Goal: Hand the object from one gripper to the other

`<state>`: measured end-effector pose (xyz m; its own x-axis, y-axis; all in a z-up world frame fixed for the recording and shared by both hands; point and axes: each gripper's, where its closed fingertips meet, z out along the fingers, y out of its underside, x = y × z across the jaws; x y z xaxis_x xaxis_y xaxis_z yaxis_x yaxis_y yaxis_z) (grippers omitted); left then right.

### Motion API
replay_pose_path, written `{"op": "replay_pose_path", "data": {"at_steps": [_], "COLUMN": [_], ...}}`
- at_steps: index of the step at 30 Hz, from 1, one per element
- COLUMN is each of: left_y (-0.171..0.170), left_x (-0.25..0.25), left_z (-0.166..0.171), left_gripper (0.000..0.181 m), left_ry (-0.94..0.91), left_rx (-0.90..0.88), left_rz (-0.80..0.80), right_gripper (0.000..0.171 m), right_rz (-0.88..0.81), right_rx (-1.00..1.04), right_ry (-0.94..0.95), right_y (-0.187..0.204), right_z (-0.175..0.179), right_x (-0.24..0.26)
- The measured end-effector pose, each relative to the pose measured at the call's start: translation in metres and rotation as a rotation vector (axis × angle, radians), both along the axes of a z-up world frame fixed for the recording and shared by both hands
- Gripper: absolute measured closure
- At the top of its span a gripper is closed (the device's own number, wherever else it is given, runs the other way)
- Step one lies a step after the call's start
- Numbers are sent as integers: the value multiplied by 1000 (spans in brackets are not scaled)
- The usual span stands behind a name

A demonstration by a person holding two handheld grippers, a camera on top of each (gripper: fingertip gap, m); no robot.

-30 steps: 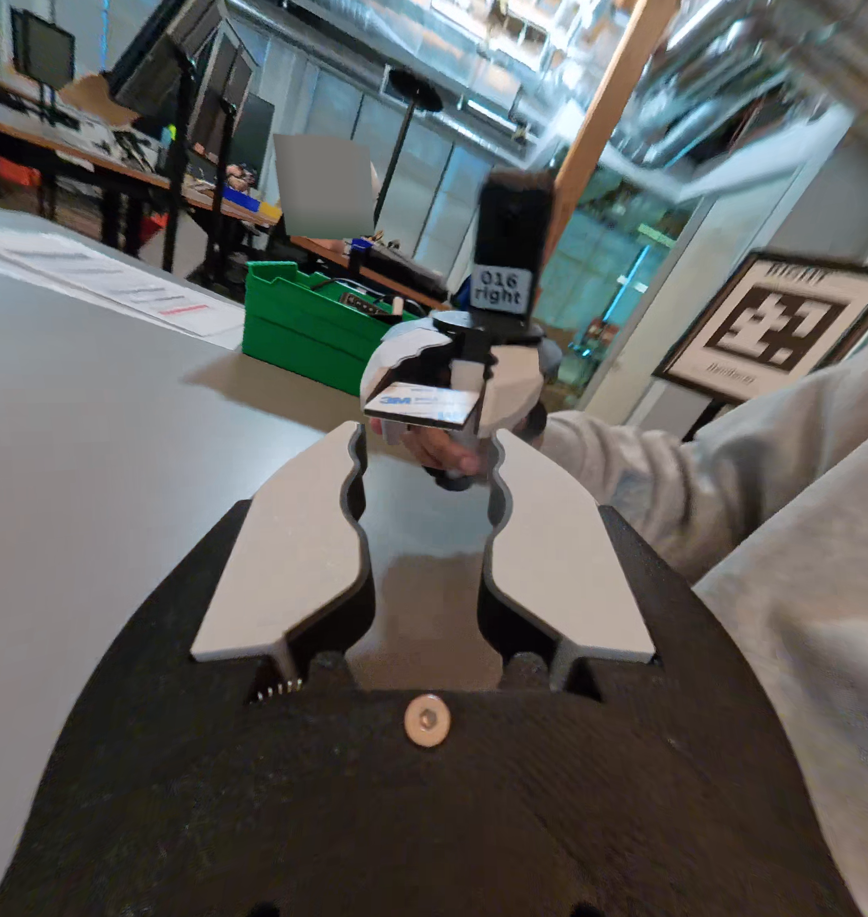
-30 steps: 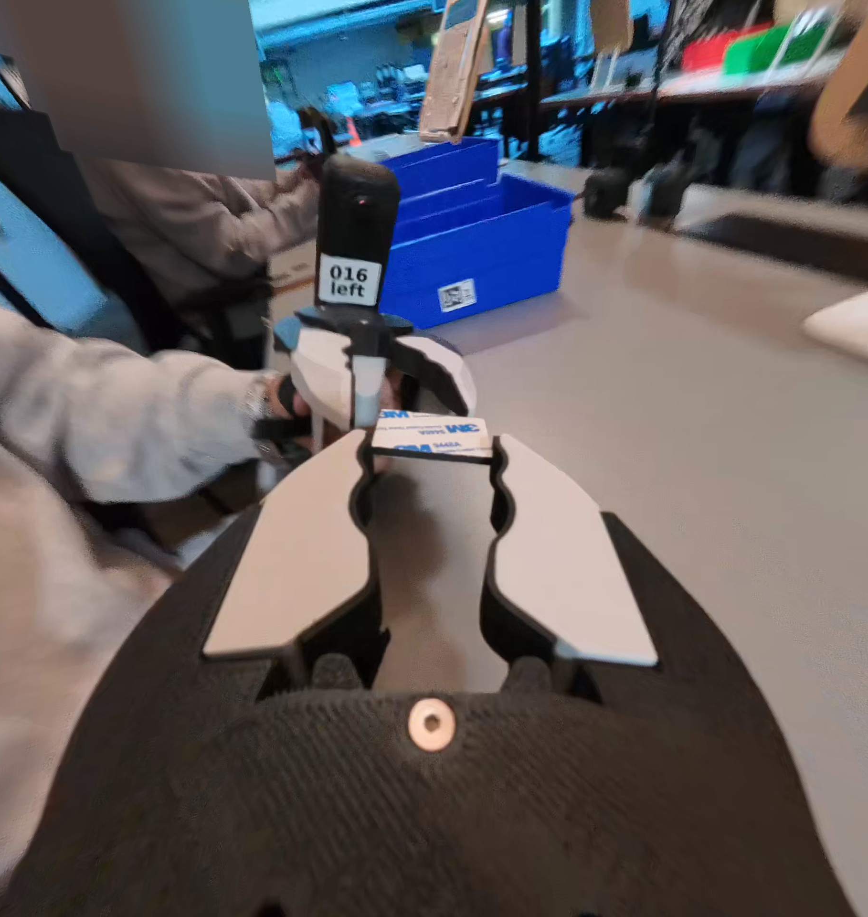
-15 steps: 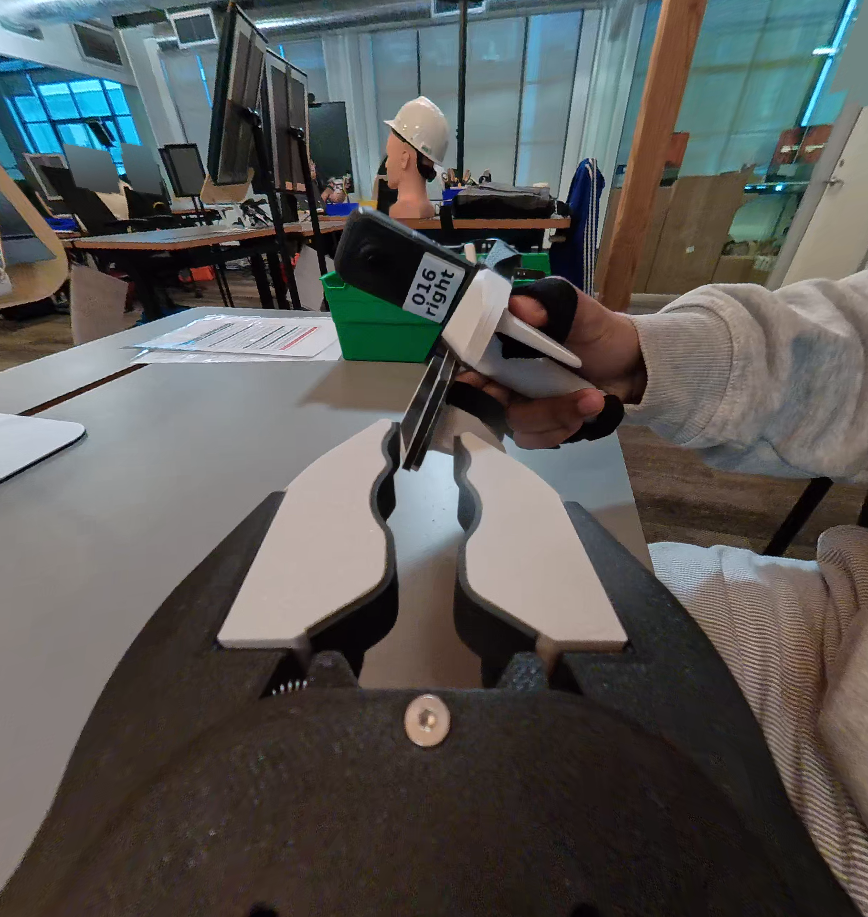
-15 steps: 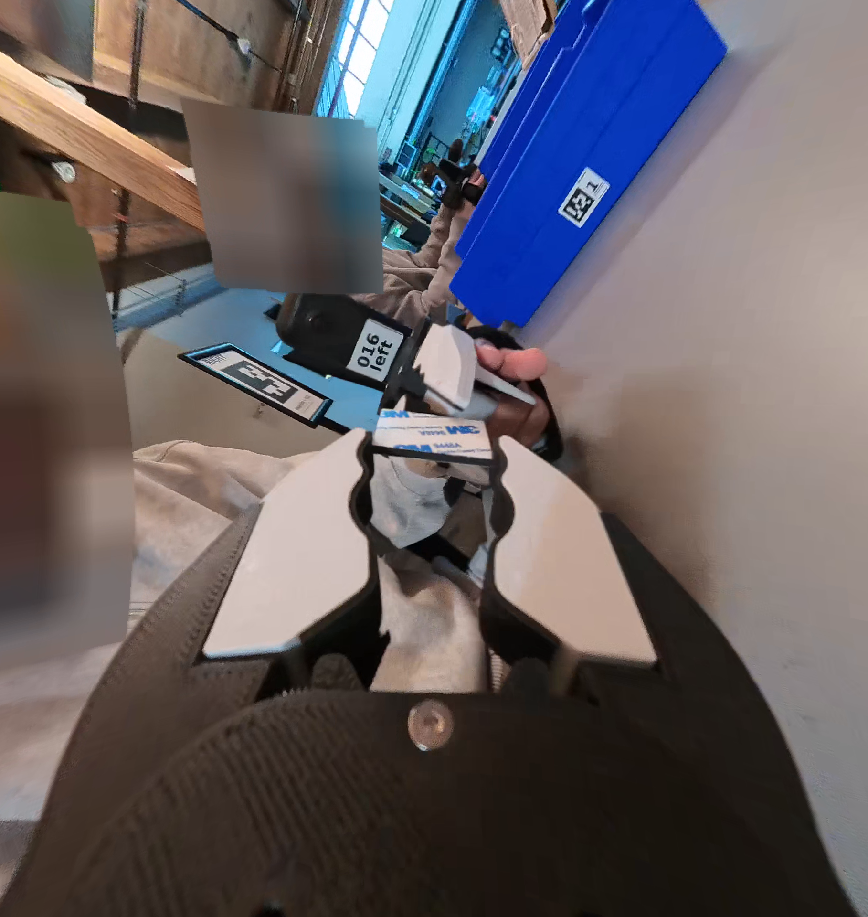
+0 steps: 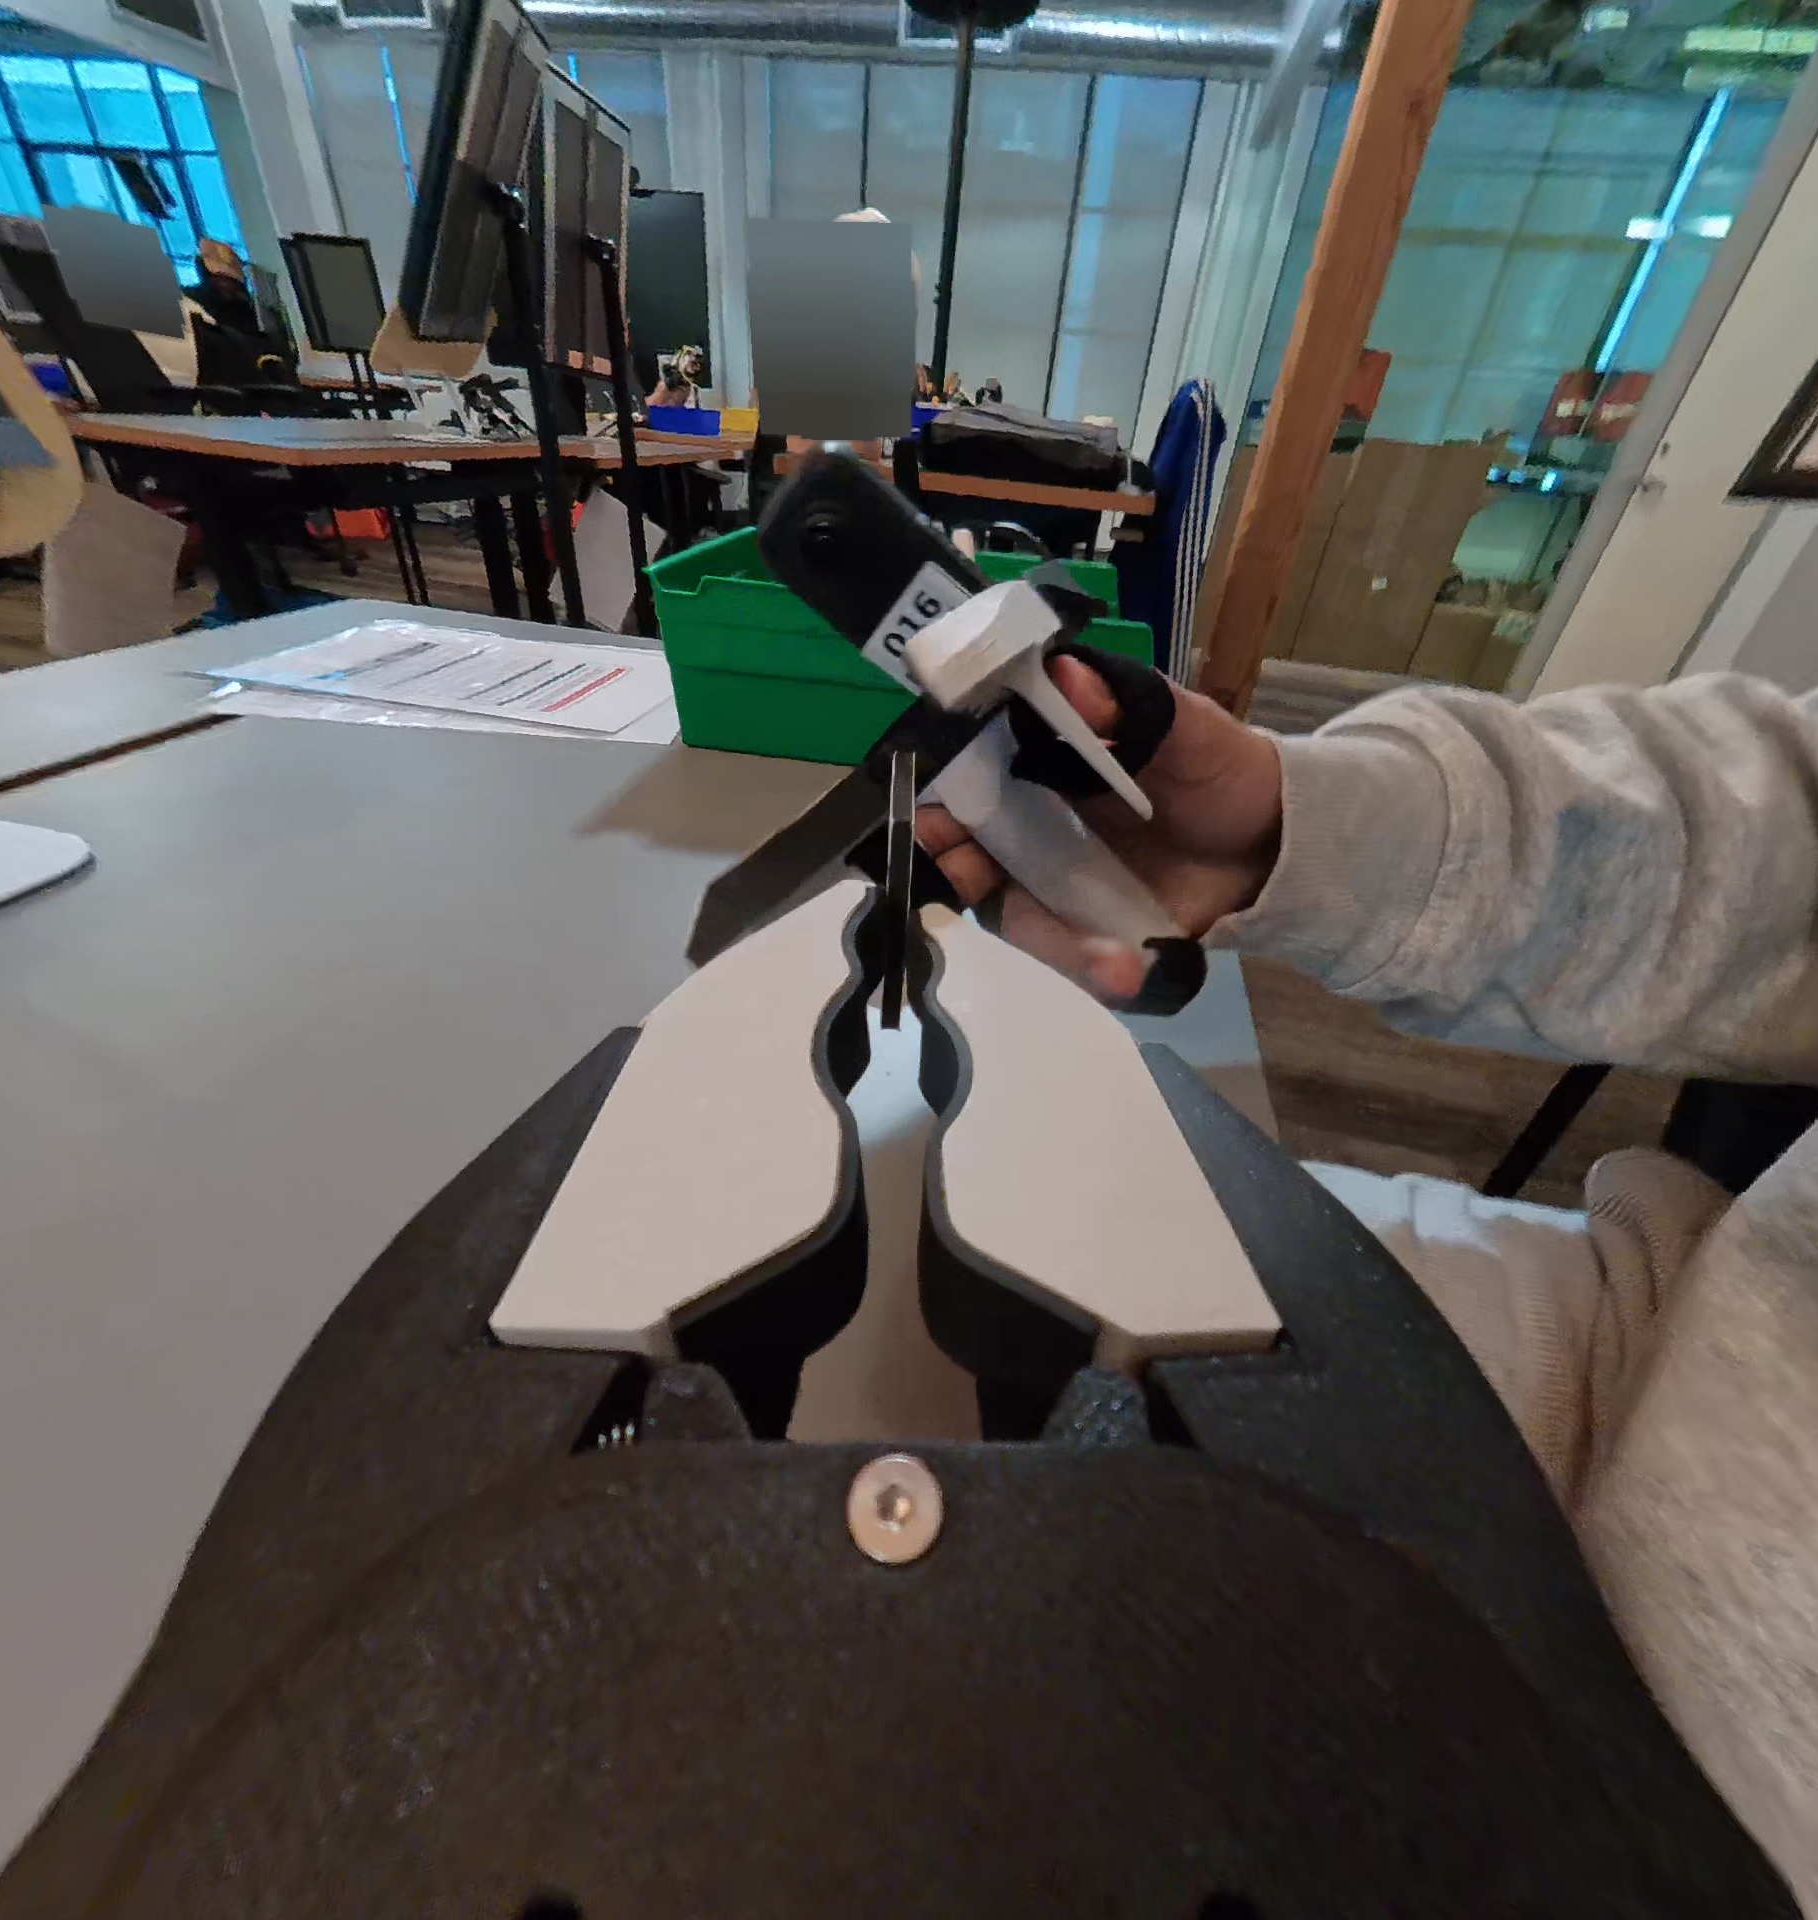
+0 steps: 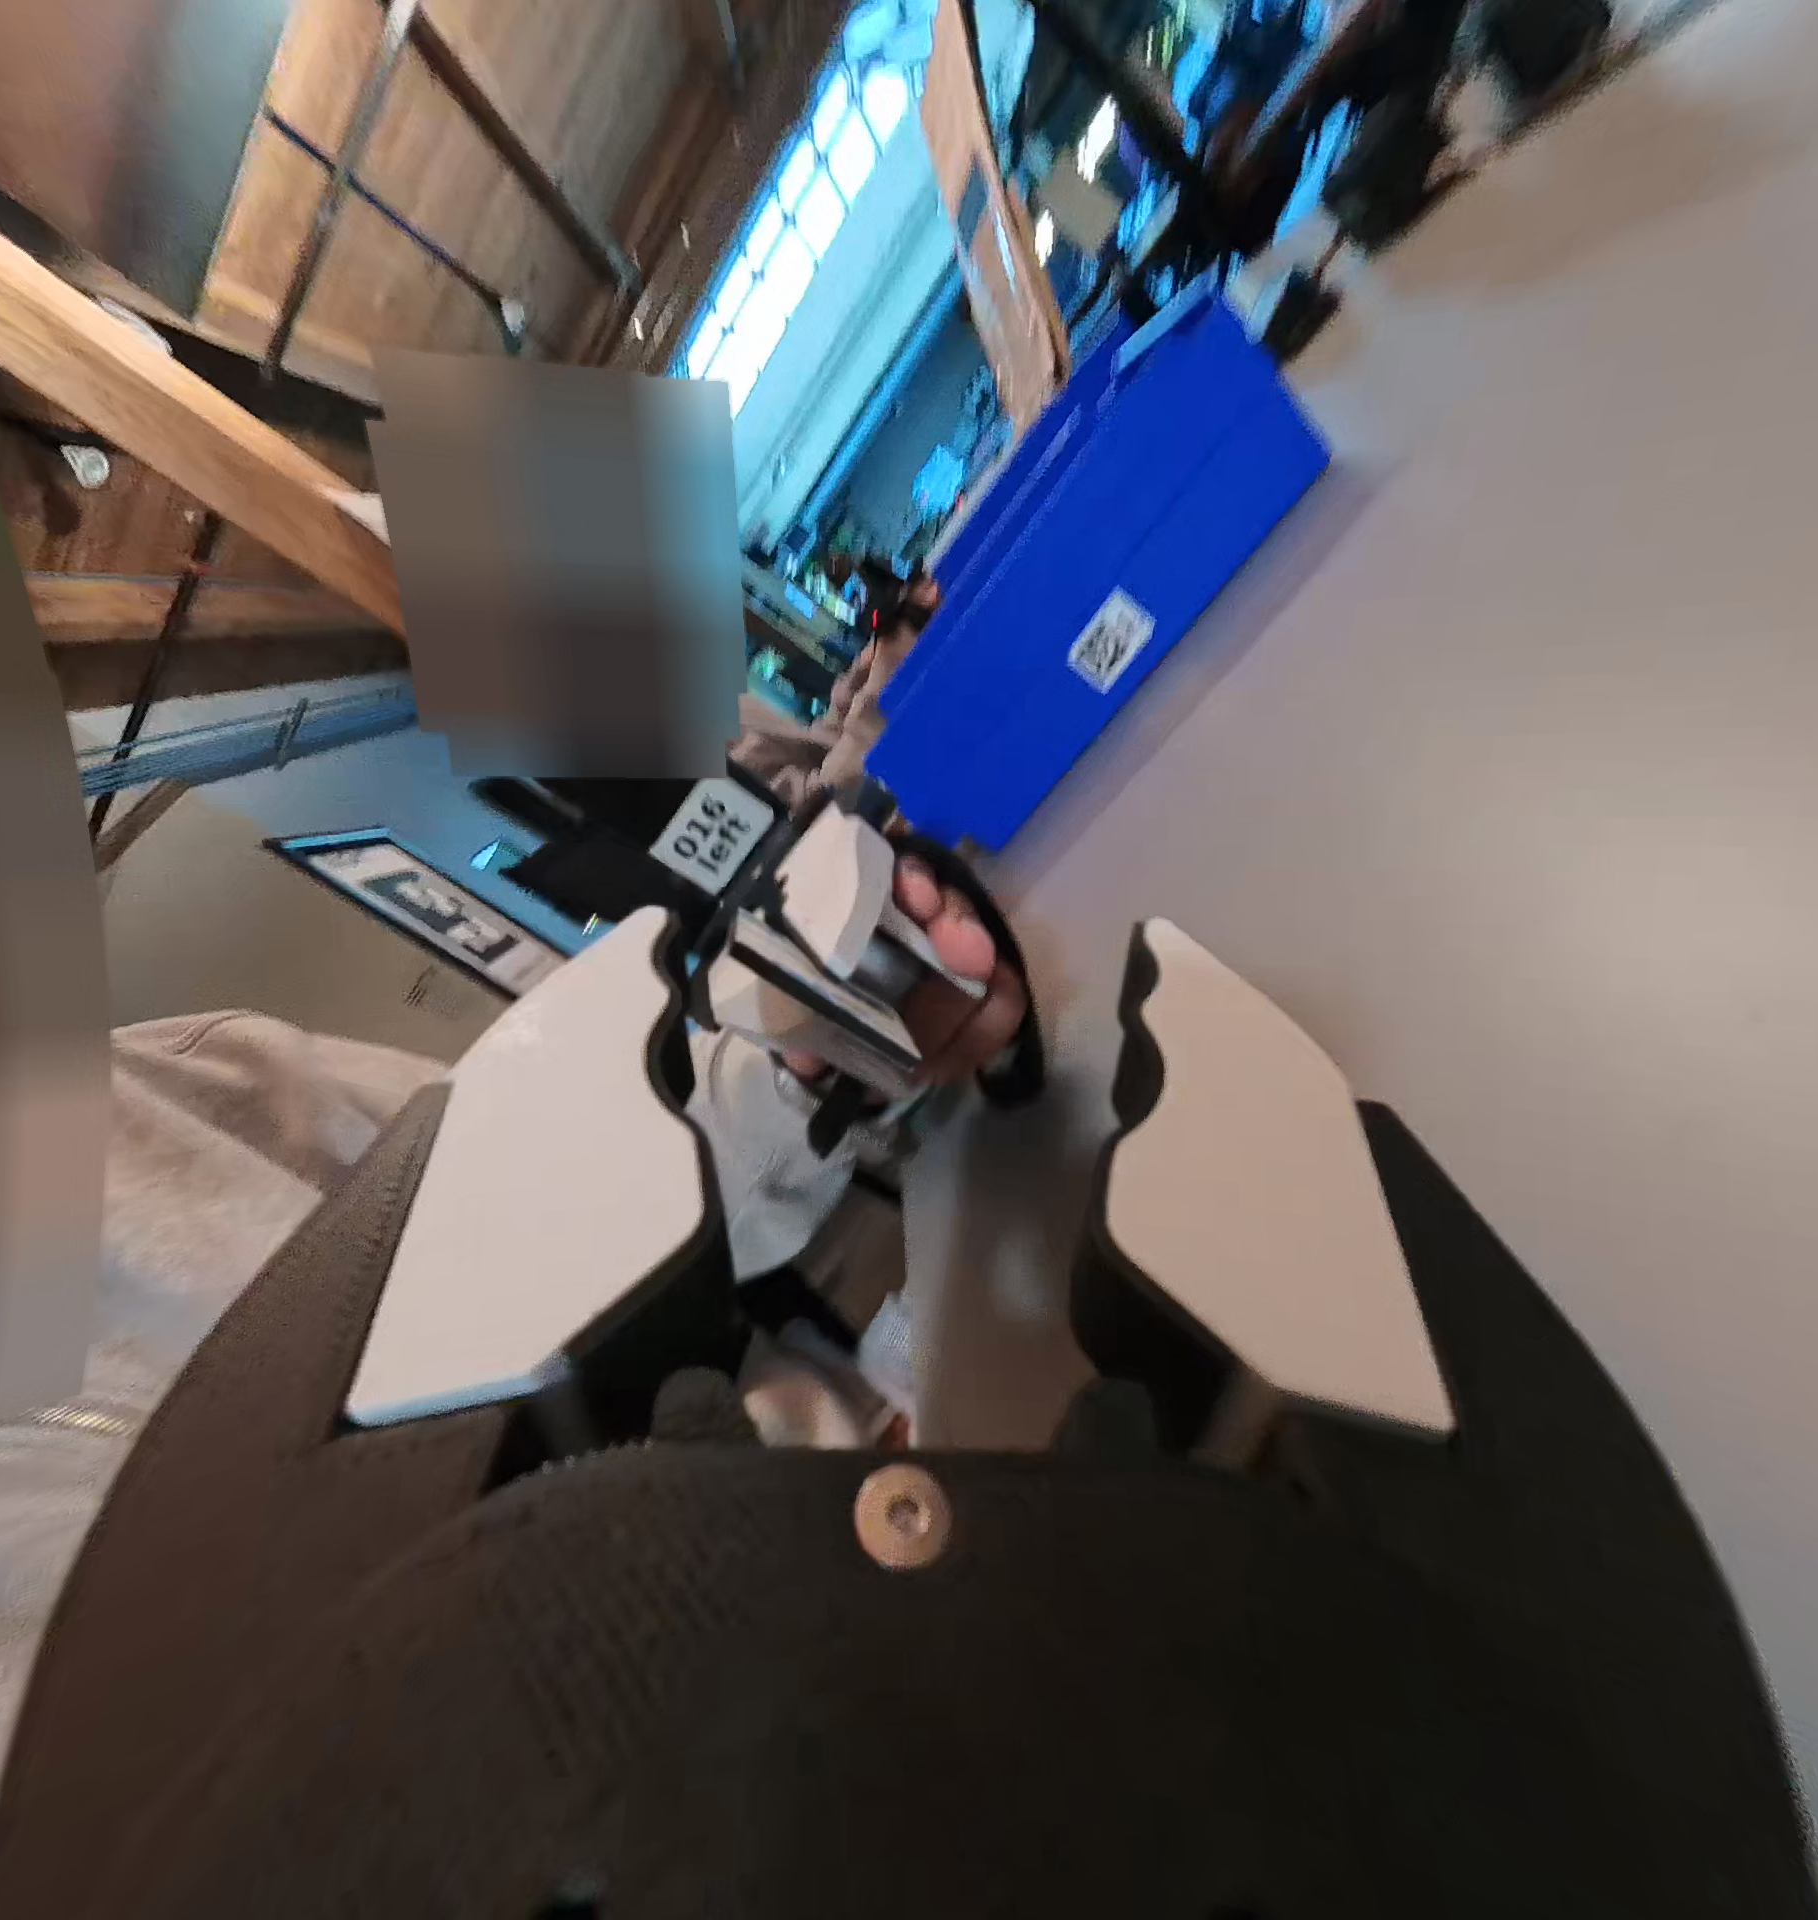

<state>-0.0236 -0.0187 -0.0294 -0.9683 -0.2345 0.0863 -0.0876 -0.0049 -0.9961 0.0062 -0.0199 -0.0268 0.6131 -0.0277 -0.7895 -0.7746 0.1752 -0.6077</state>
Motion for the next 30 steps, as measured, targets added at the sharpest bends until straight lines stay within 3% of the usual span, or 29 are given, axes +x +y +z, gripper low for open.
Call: {"op": "replay_pose_path", "data": {"at_steps": [1,4,11,23,30], "left_y": [2,9,17,12,8], "left_x": [2,7,10,3,-3], "left_z": [1,7,11,6,4], "left_gripper": [178,178,180,180,180], "left_ry": [41,175,378,479,475], "left_rx": [-22,-110,-219,-216,-188], "left_rz": [-7,-37,-127,-212,-239], "right_gripper": [86,90,126,160,167], "right_rz": [-42,-108,-77,48,59], "right_rx": [30,51,-169,-163,-166], "right_ry": [-39,-191,-553,-460,-459], "right_y": [-4,-15,-1,11,13], "right_z": [6,21,11,2,2], "right_x": [5,8,-9,-26,-28]}}
